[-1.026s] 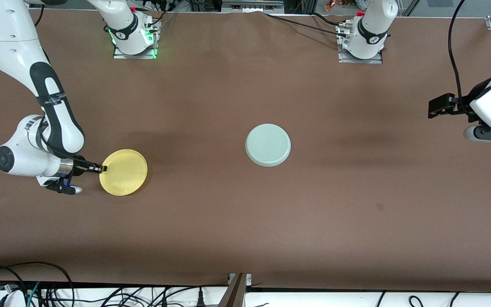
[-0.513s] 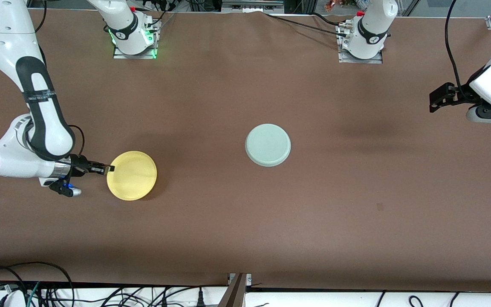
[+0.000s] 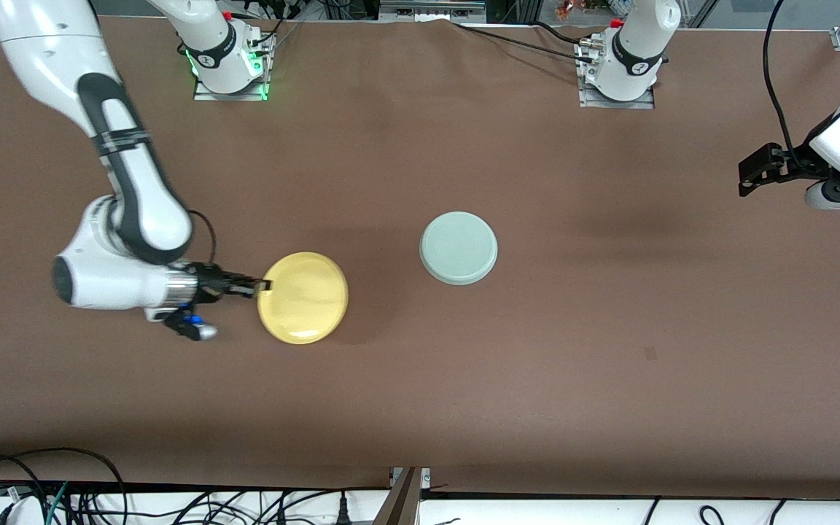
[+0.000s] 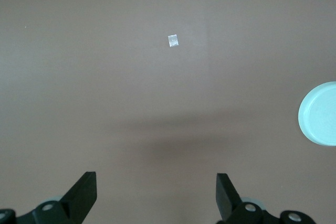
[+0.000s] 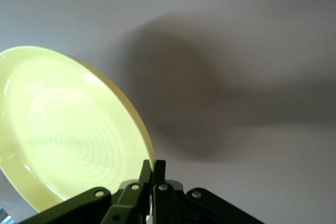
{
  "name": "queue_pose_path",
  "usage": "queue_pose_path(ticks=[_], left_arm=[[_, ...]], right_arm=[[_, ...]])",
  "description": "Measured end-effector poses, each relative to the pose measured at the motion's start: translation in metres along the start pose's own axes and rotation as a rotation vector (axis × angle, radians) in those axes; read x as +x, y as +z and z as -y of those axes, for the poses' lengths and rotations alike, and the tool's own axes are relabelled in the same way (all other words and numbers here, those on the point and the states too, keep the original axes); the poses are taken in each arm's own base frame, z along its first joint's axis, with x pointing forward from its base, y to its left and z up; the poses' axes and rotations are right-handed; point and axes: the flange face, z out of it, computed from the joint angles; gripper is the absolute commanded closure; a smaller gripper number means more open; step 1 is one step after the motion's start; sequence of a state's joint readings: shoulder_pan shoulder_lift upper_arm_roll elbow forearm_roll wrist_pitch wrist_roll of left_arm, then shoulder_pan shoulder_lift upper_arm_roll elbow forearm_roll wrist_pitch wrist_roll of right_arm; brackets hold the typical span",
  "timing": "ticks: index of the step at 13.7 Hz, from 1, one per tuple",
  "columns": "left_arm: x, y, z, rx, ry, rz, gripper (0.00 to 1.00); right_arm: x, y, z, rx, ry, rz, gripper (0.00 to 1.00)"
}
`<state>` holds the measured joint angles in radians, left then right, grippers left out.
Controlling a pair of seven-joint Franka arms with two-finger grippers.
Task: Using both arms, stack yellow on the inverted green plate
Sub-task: 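Carry the yellow plate onto the green plate with the right gripper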
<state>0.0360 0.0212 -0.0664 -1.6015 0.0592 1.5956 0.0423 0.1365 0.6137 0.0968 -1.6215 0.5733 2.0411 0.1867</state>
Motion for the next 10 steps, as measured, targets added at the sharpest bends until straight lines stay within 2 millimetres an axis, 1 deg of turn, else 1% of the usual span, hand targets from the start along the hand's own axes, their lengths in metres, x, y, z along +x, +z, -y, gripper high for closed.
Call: queue_pose_path(ticks=[1, 2, 4, 5, 7, 8, 10], left_arm=[[0.000, -0.001, 0.004, 0.000, -0.008, -0.002, 0.00], [0.000, -0.001, 0.009, 0.000, -0.016, -0.005, 0.00], [0.000, -0.002, 0.013, -0.001, -0.022, -0.010, 0.00], [0.000, -0.002, 0.012, -0.001, -0.019, -0.010, 0.00], [0.002, 0.000, 0.007, -0.002, -0.010, -0.006, 0.00], [0.002, 0.001, 0.006, -0.003, -0.007, -0.004, 0.00], [0.004, 0.004, 0.005, -0.003, -0.007, 0.001, 0.00]], right_arm=[[-0.016, 0.019, 0.033, -0.013, -0.009, -0.009, 1.00], [-0.032, 0.038, 0.061, -0.025, -0.021, -0.018, 1.00], [-0.064, 0.081, 0.108, -0.039, -0.044, -0.049, 1.00], [-0.080, 0.106, 0.127, -0.046, -0.048, -0.066, 1.00], [-0.114, 0.157, 0.155, -0.065, -0.052, -0.080, 1.00], [-0.128, 0.175, 0.164, -0.075, -0.060, -0.084, 1.00], [-0.150, 0.199, 0.177, -0.098, -0.094, -0.088, 1.00]])
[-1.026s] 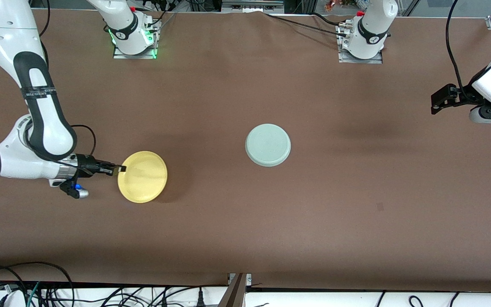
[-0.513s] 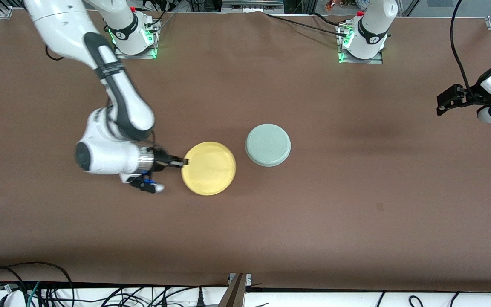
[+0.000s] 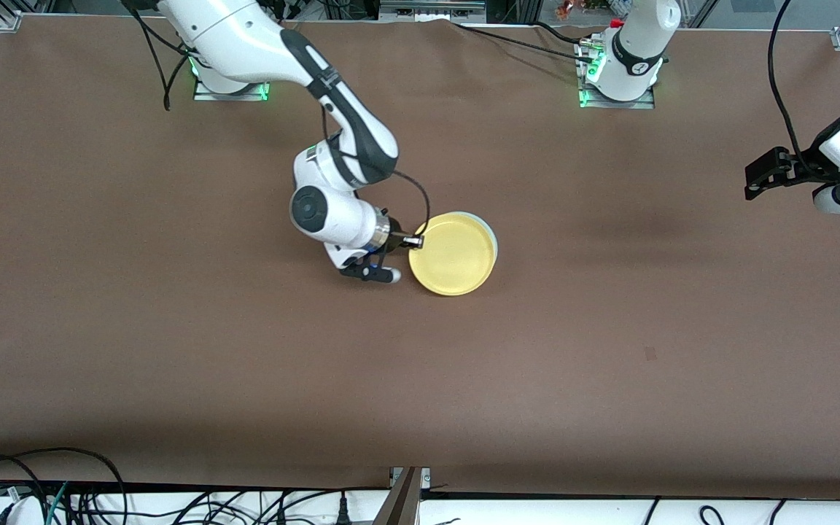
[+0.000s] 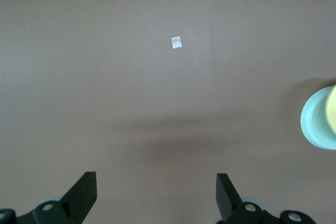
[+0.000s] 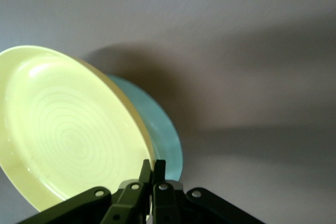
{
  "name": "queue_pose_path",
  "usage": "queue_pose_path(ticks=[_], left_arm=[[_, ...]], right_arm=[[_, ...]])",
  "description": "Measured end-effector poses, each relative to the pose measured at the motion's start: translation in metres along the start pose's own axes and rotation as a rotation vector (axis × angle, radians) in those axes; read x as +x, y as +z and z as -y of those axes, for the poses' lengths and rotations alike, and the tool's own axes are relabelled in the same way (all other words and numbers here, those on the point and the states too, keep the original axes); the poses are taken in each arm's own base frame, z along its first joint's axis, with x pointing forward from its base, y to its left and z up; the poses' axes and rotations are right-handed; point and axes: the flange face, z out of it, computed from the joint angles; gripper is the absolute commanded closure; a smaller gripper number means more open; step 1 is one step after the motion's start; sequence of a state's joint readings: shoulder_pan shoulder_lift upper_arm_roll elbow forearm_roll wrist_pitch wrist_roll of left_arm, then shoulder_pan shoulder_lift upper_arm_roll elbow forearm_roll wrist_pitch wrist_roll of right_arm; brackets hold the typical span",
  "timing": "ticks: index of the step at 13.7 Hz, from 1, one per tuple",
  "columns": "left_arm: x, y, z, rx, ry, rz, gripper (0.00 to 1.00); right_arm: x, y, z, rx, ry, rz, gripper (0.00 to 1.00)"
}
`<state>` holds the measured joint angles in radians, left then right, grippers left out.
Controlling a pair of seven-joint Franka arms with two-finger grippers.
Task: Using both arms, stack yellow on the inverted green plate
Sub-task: 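Carry the yellow plate onto the green plate with the right gripper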
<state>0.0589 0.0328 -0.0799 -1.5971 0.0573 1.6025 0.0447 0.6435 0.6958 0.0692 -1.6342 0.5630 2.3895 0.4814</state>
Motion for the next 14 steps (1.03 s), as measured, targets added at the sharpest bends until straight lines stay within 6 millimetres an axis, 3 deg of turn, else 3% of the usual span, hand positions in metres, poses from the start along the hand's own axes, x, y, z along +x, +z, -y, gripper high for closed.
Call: queue_pose_path(ticks=[3, 4, 5, 8, 10, 12, 14], left_arm=[[0.000, 0.001, 0.000, 0.000, 0.000, 0.002, 0.00], [0.001, 0.001, 0.000, 0.000, 0.000, 0.002, 0.00], [0.001, 0.001, 0.000, 0.000, 0.000, 0.002, 0.00], [0.001, 0.001, 0.000, 0.000, 0.000, 0.002, 0.00], [0.001, 0.001, -0.001, 0.000, 0.002, 0.000, 0.00], [0.001, 0.001, -0.002, 0.000, 0.004, -0.001, 0.00], [0.001, 0.001, -0.002, 0.000, 0.004, -0.001, 0.00]], right_arm=[[-0.029, 0.022, 0.014, -0.044, -0.030, -0.016, 1.00], [-0.036, 0.027, 0.017, -0.056, -0.039, -0.026, 0.14], [-0.040, 0.030, 0.018, -0.063, -0.042, -0.033, 0.00], [-0.033, 0.022, 0.016, -0.067, -0.035, -0.056, 0.00], [-0.020, 0.002, 0.011, -0.072, -0.021, -0.069, 0.00], [-0.008, -0.033, 0.007, -0.088, -0.003, -0.060, 0.00], [0.007, -0.087, -0.007, -0.145, 0.009, -0.045, 0.00]])
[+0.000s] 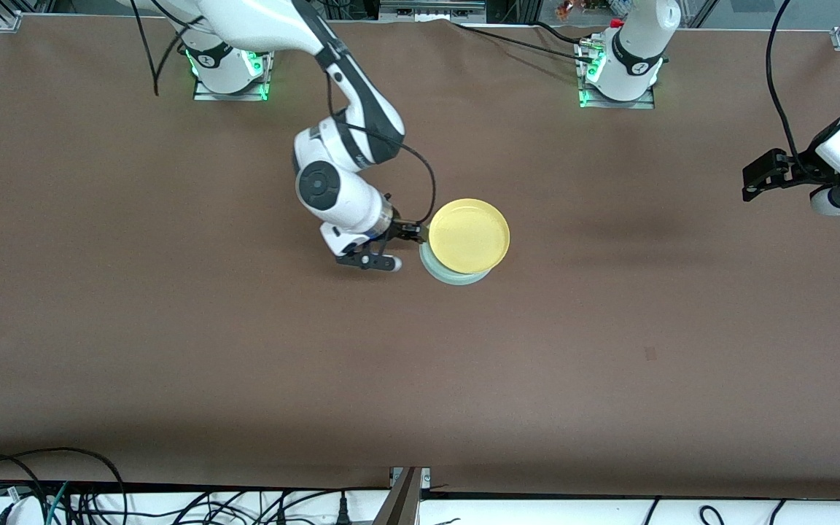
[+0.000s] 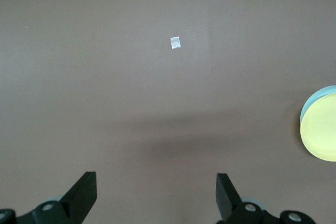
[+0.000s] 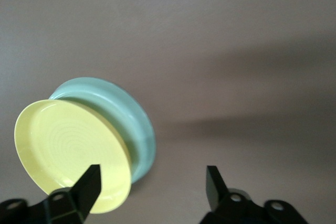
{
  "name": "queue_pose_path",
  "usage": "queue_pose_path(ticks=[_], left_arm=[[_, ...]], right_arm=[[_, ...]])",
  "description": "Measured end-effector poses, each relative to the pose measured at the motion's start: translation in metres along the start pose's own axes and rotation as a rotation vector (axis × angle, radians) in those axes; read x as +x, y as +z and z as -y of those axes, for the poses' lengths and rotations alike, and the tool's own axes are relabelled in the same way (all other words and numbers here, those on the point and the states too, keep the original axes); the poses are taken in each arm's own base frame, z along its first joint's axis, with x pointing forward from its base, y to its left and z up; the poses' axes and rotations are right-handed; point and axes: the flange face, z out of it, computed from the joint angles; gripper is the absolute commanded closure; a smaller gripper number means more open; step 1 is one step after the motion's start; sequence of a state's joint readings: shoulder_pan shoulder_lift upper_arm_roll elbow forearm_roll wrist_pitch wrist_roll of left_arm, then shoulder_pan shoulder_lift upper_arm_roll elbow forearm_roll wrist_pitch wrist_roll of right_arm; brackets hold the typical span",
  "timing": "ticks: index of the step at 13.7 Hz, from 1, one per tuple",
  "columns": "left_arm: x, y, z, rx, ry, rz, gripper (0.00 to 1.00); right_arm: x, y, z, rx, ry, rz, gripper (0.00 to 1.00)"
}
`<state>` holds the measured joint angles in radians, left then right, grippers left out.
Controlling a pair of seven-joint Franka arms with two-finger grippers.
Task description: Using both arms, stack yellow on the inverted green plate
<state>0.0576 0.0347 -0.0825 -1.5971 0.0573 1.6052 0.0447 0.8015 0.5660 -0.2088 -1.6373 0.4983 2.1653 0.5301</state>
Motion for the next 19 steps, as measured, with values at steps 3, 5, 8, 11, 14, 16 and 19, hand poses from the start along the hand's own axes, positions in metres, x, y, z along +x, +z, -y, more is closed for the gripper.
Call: queue_pose_path(ticks=[3, 5, 8, 11, 14, 16, 19], left_arm=[[0.001, 0.001, -0.001, 0.000, 0.002, 0.001, 0.00], [0.001, 0.002, -0.003, 0.000, 0.005, 0.003, 0.00], [0.002, 0.002, -0.004, 0.000, 0.008, 0.003, 0.00], [0.002, 0.003, -0.004, -0.001, 0.008, 0.003, 0.00], [0.002, 0.003, -0.005, -0.001, 0.009, 0.002, 0.00], [0.003, 0.001, -0.007, -0.024, 0.007, -0.004, 0.00], [0.003, -0.001, -0.009, -0.050, 0.005, -0.008, 0.00]], right_arm=[[0.023, -0.094, -0.053, -0.168, -0.011, -0.044, 0.00], [0.031, -0.153, -0.090, -0.249, -0.003, -0.079, 0.00], [0.041, -0.231, -0.144, -0.267, 0.022, -0.082, 0.00], [0.049, -0.309, -0.205, -0.265, -0.002, -0.057, 0.00], [0.045, -0.371, -0.253, -0.212, -0.010, -0.065, 0.00], [0.042, -0.389, -0.282, -0.223, -0.042, -0.061, 0.00], [0.039, -0.392, -0.304, -0.240, -0.061, -0.093, 0.00]])
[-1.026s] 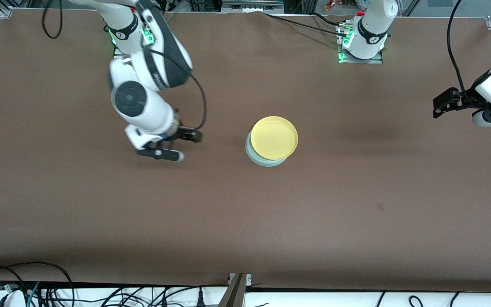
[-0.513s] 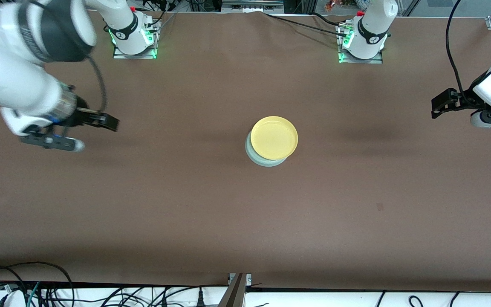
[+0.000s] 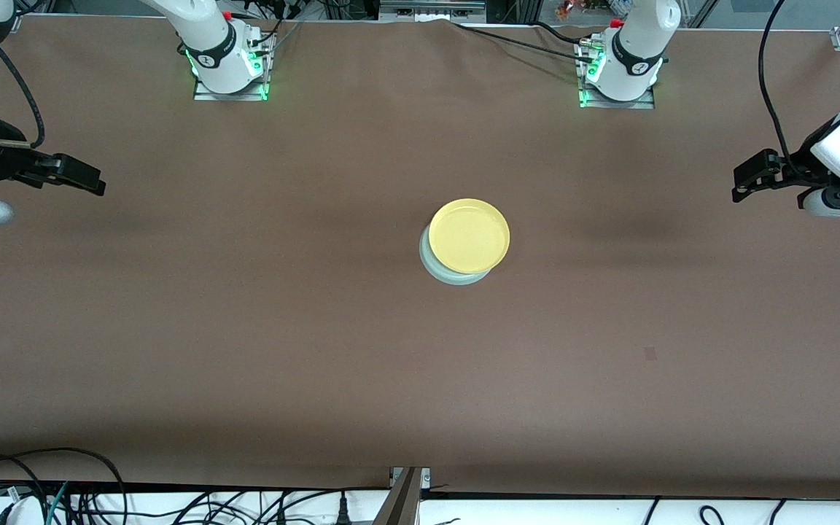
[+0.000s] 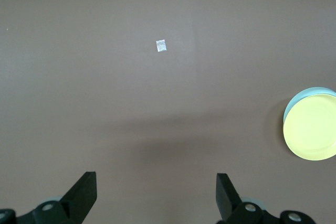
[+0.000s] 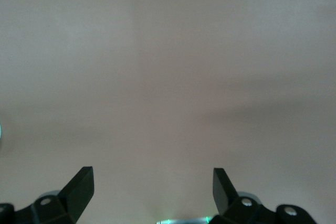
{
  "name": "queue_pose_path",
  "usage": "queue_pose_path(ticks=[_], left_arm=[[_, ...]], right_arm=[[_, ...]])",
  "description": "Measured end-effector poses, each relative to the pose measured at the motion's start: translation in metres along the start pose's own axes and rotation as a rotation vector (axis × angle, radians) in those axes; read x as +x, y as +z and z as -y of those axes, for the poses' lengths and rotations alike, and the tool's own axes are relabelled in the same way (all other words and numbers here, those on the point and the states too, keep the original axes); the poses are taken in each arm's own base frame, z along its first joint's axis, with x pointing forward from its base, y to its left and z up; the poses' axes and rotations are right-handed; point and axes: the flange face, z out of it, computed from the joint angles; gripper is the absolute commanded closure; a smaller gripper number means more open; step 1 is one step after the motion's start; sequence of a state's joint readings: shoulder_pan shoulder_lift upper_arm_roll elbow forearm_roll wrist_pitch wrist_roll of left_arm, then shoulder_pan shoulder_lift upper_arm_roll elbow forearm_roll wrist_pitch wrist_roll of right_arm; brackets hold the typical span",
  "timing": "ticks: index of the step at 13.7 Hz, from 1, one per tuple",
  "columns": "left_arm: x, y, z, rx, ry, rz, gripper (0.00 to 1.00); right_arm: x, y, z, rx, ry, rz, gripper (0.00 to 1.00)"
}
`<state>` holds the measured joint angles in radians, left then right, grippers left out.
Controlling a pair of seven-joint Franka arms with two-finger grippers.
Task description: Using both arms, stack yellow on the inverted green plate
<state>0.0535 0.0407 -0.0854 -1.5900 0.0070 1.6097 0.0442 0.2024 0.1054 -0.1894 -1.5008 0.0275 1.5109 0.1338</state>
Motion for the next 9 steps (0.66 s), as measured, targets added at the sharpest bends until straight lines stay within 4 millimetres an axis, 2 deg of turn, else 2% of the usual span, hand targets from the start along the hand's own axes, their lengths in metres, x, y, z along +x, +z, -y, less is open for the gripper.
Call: queue_pose_path(ticks=[4, 9], left_arm=[[0.000, 0.000, 0.001, 0.000, -0.001, 0.000, 0.00], [0.000, 0.000, 0.001, 0.000, -0.001, 0.000, 0.00]], right_arm=[[-0.003, 0.015, -0.042, 0.021, 0.000, -0.056, 0.00], [-0.005, 0.016, -0.044, 0.023, -0.012, -0.056, 0.00]])
